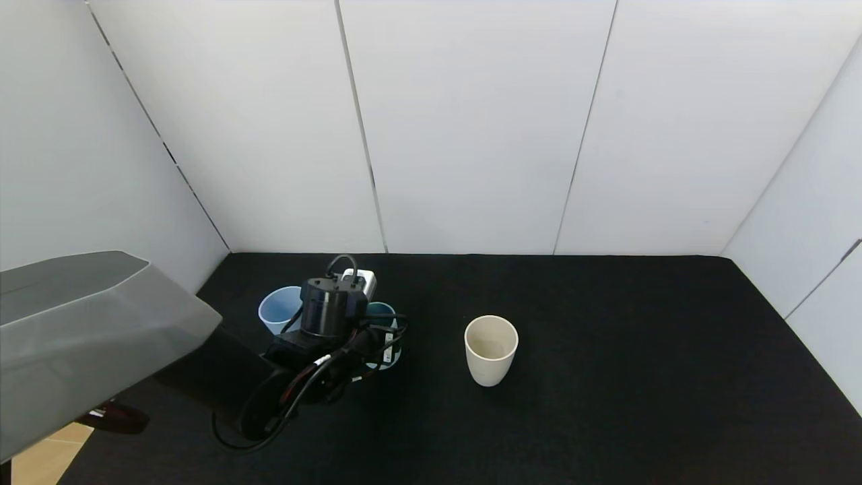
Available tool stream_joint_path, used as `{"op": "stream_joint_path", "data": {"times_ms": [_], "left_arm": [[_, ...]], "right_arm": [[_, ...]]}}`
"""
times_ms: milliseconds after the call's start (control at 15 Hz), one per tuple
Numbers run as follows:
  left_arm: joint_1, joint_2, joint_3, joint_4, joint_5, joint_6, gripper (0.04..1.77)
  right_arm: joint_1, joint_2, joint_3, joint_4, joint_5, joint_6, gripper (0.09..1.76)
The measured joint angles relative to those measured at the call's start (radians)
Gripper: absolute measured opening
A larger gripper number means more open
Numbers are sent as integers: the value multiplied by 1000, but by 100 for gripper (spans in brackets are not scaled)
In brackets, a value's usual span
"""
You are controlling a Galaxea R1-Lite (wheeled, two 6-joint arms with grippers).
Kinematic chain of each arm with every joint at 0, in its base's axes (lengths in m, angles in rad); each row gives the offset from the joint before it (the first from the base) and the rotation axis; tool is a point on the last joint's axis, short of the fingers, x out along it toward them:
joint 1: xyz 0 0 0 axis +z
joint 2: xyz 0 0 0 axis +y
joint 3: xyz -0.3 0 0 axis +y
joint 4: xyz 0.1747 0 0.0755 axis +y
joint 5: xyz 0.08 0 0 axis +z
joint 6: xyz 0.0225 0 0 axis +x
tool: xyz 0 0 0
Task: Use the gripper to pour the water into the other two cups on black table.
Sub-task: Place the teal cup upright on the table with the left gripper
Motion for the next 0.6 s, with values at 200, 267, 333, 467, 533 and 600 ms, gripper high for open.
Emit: {"op": "stream_joint_path", "data": {"times_ms": [200, 267, 333, 467, 533, 600], "left_arm": [[0, -17, 5, 1, 0, 1, 153], [0, -30, 9, 3, 0, 2, 156], [0, -43, 13, 6, -1, 3, 157], [0, -76, 24, 10, -1, 9, 161], [0, -99, 35, 13, 0, 11, 162], [0, -124, 51, 13, 0, 13, 163]], "right_arm": [[0, 0, 0, 0, 0, 0, 171], [0, 0, 0, 0, 0, 0, 171], [0, 0, 0, 0, 0, 0, 171], [0, 0, 0, 0, 0, 0, 171], [0, 0, 0, 0, 0, 0, 171], [0, 0, 0, 0, 0, 0, 171]]}}
